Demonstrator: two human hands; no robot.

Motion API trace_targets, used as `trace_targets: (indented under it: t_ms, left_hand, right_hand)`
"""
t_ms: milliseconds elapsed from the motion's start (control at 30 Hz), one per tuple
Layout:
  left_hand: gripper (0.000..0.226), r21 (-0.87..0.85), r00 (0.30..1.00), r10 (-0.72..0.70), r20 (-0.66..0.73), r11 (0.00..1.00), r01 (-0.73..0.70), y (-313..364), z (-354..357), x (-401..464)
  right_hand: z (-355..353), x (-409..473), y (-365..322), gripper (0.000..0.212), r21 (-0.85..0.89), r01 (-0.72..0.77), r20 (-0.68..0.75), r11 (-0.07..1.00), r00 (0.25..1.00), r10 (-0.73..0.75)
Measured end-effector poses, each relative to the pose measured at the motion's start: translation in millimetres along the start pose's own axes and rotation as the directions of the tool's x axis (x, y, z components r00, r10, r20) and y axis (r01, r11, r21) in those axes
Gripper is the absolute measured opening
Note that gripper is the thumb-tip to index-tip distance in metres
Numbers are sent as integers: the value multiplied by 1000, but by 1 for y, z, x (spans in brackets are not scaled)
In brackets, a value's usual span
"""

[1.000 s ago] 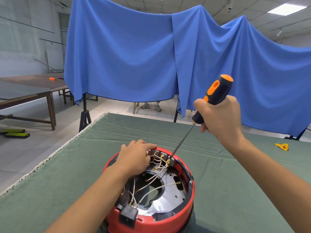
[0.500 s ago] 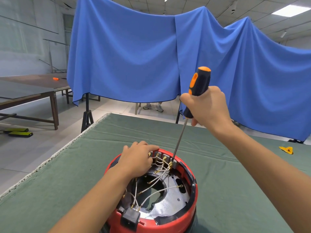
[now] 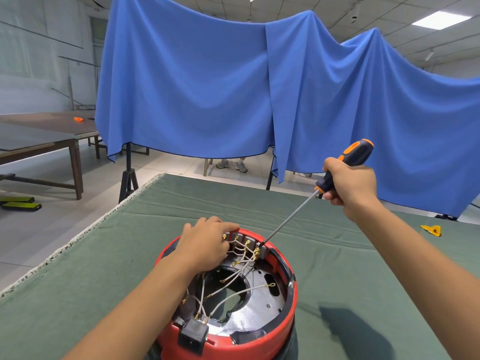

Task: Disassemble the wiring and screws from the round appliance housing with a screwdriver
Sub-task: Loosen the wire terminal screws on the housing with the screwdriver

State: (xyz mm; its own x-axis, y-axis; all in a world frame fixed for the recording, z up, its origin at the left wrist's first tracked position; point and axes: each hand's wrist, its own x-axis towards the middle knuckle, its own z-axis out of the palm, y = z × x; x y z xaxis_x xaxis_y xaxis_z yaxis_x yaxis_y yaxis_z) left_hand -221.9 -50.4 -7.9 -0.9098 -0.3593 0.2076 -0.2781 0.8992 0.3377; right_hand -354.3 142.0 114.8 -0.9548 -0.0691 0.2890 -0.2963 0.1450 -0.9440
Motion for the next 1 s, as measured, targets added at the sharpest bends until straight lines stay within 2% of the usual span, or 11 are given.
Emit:
trace_targets:
  t_ms: [200, 333, 500, 667, 833, 1000]
  left_hand:
    - [51, 1, 1000, 1, -3, 1000, -1, 0, 0, 0]
    - [51, 0, 1000, 5, -9, 1000, -5, -1, 0, -1]
    - [51, -5, 1000, 11, -4, 1000, -11, 0, -1, -2]
    - [51, 8, 1000, 6, -2, 1000, -6, 0, -1, -3]
    - [50, -1, 1000, 10, -8, 1000, -10, 2, -2, -4]
    - [50, -2, 1000, 10, -12, 1000, -10, 1, -1, -4]
  right_hand:
    - [-4, 5, 14, 14, 72, -83, -38, 994, 996, 86]
    - [-8, 4, 17, 15, 99, -68, -40, 993, 997, 72]
    - [-3, -22, -1, 22, 59, 165, 0, 984, 986, -165]
    - [9, -66, -19, 24, -89, 466, 67, 880, 885, -462]
    - [20, -85, -30, 30, -215, 607, 130, 765, 794, -593]
    - [17, -83, -31, 33, -198, 596, 132, 778, 803, -581]
